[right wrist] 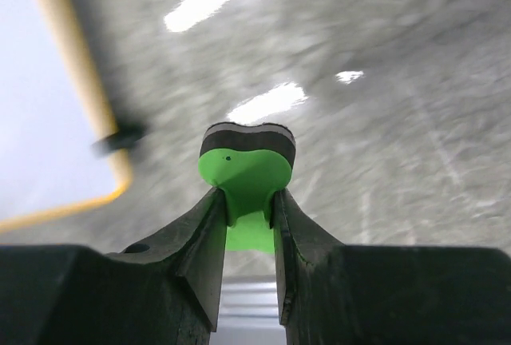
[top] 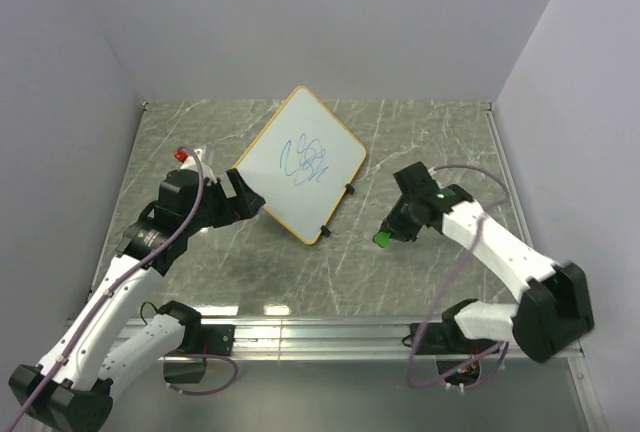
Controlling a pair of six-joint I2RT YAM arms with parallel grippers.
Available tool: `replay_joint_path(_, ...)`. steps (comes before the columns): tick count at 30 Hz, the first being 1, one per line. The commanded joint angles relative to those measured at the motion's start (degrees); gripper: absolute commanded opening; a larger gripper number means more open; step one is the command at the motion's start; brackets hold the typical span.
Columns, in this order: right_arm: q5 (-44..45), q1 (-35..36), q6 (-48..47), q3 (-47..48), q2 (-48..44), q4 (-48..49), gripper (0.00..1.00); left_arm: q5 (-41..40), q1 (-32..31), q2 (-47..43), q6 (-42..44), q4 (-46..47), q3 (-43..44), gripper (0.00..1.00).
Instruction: Erase the whiteboard
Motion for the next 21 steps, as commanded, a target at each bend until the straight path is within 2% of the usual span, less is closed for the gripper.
replay_joint_path(1,-1.1,0.5,-0.2,1.6,-10.6,-1.6,0.0,1.8,1.5,1.2,-2.4,12.9,-0.4,0.99)
replay_joint_path(5,-5.8,0.5,-0.8,2.4,-18.0,-0.6,0.0,4.0,4.8,5.8,-4.5,19.6,-2.6,0.99)
replay_joint_path(9,-9.0,0.5,-3.8,8.0,-19.6,1.3,0.0,2.3,5.9,11.8,-5.3,21.9,-4.4,0.99)
replay_joint_path(14,-9.6,0.4,-8.3,18.2,-12.9,-0.7,0.0,1.4,6.6,10.9,-6.4,28.2,-8.7,0.99)
replay_joint_path(17,-10.5,0.3,-9.7,24.2,-7.9,-1.3,0.0,6.4,8.1,10.6,-7.4,33.1,-11.9,0.99)
replay_joint_path(20,-11.5,0.4,-11.4,30.7,-2.1,-1.7,0.0,11.3,8.7,12.3,-9.1,43.0,-15.1,0.98)
replay_joint_path(21,-11.9,0.3,-12.0,33.8,1.2,-0.8,0.0,12.5,8.9,14.3,-9.8,48.9,-16.7,0.98)
